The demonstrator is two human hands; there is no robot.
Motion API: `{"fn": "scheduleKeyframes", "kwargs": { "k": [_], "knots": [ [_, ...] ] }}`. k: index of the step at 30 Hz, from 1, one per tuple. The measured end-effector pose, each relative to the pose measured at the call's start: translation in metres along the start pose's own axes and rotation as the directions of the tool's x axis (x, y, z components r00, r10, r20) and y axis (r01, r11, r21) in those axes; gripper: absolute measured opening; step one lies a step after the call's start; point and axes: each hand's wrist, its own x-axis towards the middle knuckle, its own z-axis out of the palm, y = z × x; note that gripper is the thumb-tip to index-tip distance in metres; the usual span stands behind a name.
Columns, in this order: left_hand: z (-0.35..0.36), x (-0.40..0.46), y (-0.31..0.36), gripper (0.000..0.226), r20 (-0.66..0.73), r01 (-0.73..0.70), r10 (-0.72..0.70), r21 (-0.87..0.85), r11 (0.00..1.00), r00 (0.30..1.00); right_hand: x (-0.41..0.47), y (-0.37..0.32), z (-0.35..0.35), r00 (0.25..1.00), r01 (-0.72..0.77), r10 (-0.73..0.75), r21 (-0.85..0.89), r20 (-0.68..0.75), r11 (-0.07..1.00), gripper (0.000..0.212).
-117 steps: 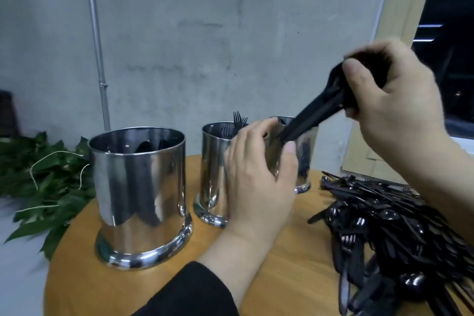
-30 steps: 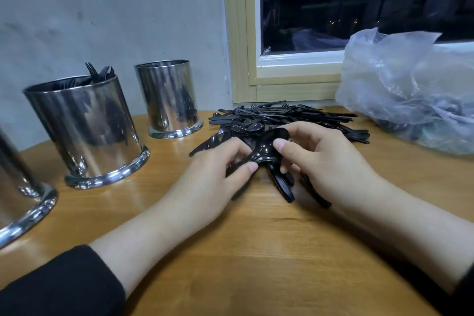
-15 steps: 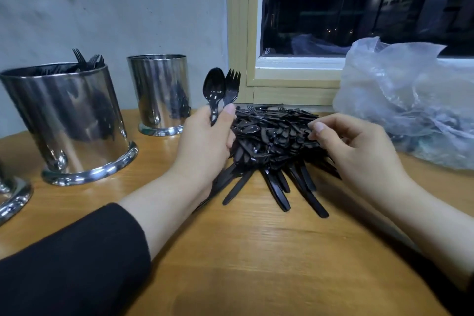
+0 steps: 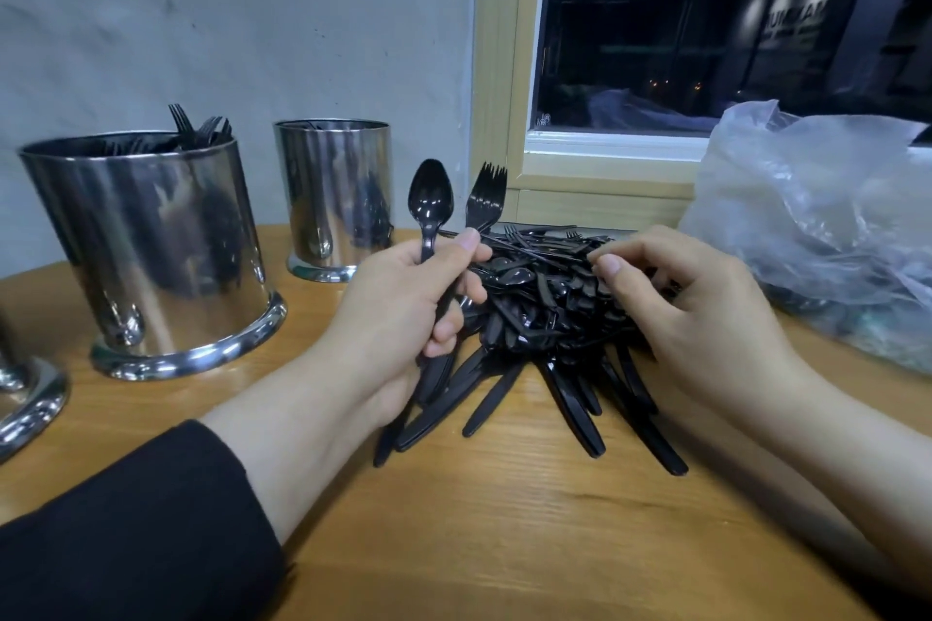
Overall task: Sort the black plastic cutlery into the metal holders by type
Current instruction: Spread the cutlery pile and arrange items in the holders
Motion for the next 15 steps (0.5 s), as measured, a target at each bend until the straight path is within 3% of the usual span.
{"fn": "scheduleKeyframes", "kwargs": {
  "k": [2, 5, 8, 10, 15],
  "knots": [
    [-0.001, 0.0, 0.001, 0.031, 0.039, 0.024, -0.023, -0.026, 0.999, 0.999, 0.012, -0.012, 0.005, 1.0, -0.026, 0.025, 0.082, 0.014, 0.996, 0.009],
    [0.001, -0.003, 0.004, 0.037, 0.159, 0.09, -0.082, -0.044, 0.995, 0.984, 0.029, -0.034, 0.017, 0.994, -0.085, 0.066, 0.243, 0.086, 0.966, 0.027],
    [0.006, -0.007, 0.005, 0.045, 0.268, 0.132, -0.109, -0.068, 0.989, 0.957, 0.035, -0.048, 0.032, 0.991, -0.128, 0.101, 0.385, 0.09, 0.914, 0.022],
    [0.006, -0.008, 0.006, 0.044, 0.3, 0.134, -0.099, -0.099, 0.986, 0.949, 0.034, -0.05, 0.038, 0.989, -0.145, 0.143, 0.395, 0.034, 0.907, 0.033],
    [0.005, -0.009, 0.007, 0.053, 0.366, 0.136, -0.082, -0.123, 0.983, 0.927, 0.029, -0.047, 0.036, 0.985, -0.143, 0.172, 0.418, -0.034, 0.897, 0.037]
  ]
}}
